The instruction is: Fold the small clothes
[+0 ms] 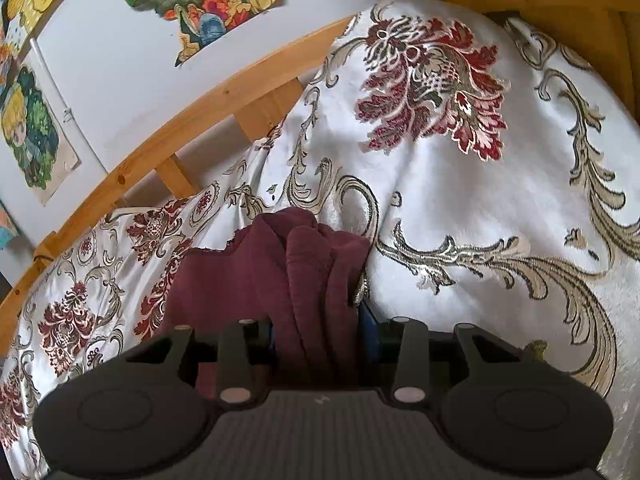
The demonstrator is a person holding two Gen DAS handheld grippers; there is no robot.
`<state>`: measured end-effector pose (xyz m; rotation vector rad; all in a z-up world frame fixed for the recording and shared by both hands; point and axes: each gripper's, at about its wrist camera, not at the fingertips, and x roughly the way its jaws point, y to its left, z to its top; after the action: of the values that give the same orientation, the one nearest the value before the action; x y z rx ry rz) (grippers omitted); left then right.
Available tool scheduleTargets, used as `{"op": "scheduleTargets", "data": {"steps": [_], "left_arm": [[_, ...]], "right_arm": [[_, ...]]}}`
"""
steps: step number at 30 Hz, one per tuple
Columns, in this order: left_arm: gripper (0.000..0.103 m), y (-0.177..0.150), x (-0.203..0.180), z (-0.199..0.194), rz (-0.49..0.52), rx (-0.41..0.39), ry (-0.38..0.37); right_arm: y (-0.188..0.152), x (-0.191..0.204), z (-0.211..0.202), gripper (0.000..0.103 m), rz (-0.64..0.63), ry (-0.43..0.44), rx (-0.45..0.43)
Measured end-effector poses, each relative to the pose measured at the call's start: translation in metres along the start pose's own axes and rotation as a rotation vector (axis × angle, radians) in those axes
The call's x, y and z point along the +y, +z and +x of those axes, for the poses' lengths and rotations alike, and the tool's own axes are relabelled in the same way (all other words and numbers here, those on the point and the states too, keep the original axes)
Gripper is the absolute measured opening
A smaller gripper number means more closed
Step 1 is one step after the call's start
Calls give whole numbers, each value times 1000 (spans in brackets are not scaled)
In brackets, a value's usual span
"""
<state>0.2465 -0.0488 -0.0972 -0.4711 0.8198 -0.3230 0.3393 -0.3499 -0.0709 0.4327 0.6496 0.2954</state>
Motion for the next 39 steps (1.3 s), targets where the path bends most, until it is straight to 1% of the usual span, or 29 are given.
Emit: {"op": "scheduleTargets", "data": {"steps": [7, 11, 14, 15, 19, 20, 23, 24, 26, 30, 33, 35, 39], "left_arm": [[94, 3, -6, 5, 4, 30, 14], [85, 1, -7, 8, -11, 45, -10], [78, 1, -6, 10, -29, 59, -38], [77, 1, -7, 11, -35, 62, -42], [74, 1, -8, 12, -37, 67, -37], [71, 2, -9, 11, -31, 65, -31], [60, 2, -16, 7, 6, 52, 7], [57, 2, -22, 4, 34, 44, 24], [53, 4, -31, -1, 91, 27, 56], [52, 14, -43, -19, 229, -44, 133], [52, 32, -39, -33, 313, -105, 163], [53, 52, -33, -37, 341, -125, 186], [53, 89, -10, -32, 333, -130, 210]], "right_arm": [[-2, 4, 0, 44, -17, -20, -7], [-3, 5, -1, 37, -16, -29, -18], [-3, 6, -1, 35, -18, -28, -19], [-3, 6, -1, 34, -18, -27, -19], [-3, 8, -1, 33, -20, -26, -21], [-2, 8, -1, 30, -22, -25, -22], [-3, 16, -5, 26, -56, -11, -49], [-3, 21, -7, 25, -84, -10, -60], [-3, 32, -12, 24, -140, -7, -86], [-3, 58, -25, 23, -221, 31, -186], [5, 76, -23, 23, -232, 68, -269], [13, 82, -14, 23, -196, 103, -285], [31, 84, 18, 23, -175, 135, -268]]}}
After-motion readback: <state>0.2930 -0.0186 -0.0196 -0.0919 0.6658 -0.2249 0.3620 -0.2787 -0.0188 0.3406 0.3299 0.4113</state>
